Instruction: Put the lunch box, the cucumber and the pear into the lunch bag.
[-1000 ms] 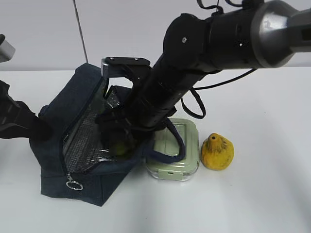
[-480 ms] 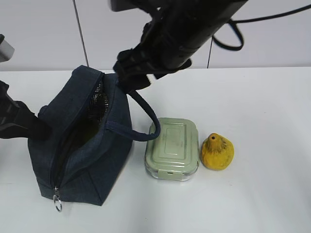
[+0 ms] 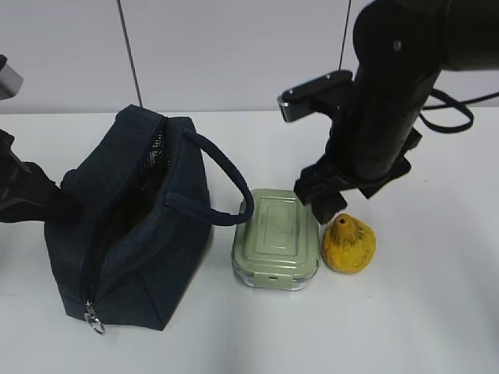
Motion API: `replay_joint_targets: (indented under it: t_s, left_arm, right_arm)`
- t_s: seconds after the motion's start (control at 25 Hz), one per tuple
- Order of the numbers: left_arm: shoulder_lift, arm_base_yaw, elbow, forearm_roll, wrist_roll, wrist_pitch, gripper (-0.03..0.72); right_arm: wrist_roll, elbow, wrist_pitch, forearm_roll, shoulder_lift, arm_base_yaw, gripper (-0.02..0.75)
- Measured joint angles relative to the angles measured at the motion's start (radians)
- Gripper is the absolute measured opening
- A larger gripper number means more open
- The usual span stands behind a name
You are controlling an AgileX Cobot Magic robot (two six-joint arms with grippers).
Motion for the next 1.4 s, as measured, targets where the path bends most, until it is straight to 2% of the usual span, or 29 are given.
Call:
replay_joint_targets:
  t_s: [0.24, 0.28, 0.32, 0.4, 0.44, 0.6, 0.8, 0.92, 1.08, 1.24, 1.4]
  left_arm:
    - [0.000, 0.000, 0.000, 0.001, 0.000, 0.000, 0.002]
    - [0.000, 0.000, 0.000, 0.001, 0.000, 0.000, 0.002]
    - [0.000, 0.000, 0.000, 0.001, 0.000, 0.000, 0.002]
    - [0.000, 0.000, 0.000, 0.002, 0.000, 0.000, 0.002]
    - [0.000, 0.000, 0.000, 0.002, 0.000, 0.000, 0.002]
    - [0.000, 0.000, 0.000, 0.003, 0.001, 0.001, 0.001]
    - [0.000, 0.000, 0.000, 0.003, 0.001, 0.001, 0.001]
    - [0.000, 0.000, 0.000, 0.004, 0.001, 0.001, 0.001]
    - [0.000, 0.000, 0.000, 0.004, 0.001, 0.001, 0.001]
    - [0.000, 0.000, 0.000, 0.004, 0.001, 0.001, 0.001]
    - [0.000, 0.000, 0.000, 0.005, 0.001, 0.002, 0.001]
  right_arm:
    - [0.000, 0.027, -0.069, 0.001, 0.065, -0.003, 0.566]
    - [0.000, 0.027, -0.083, -0.004, 0.083, -0.003, 0.496]
    - [0.002, 0.027, -0.083, -0.022, 0.091, -0.003, 0.486]
    - [0.032, 0.024, -0.080, -0.068, 0.096, -0.005, 0.245]
    - [0.057, 0.021, -0.077, -0.093, 0.096, -0.005, 0.195]
    - [0.119, 0.025, -0.062, -0.163, 0.062, -0.003, 0.167]
    - [0.125, -0.024, -0.117, -0.116, -0.115, 0.008, 0.160]
    - [0.038, -0.065, -0.288, 0.011, -0.223, 0.053, 0.158]
    - [-0.227, -0.092, -0.463, 0.317, -0.249, 0.144, 0.158]
    - [-0.470, -0.092, -0.477, 0.555, -0.161, 0.193, 0.157]
    - [-0.565, -0.092, -0.469, 0.646, -0.072, 0.203, 0.155]
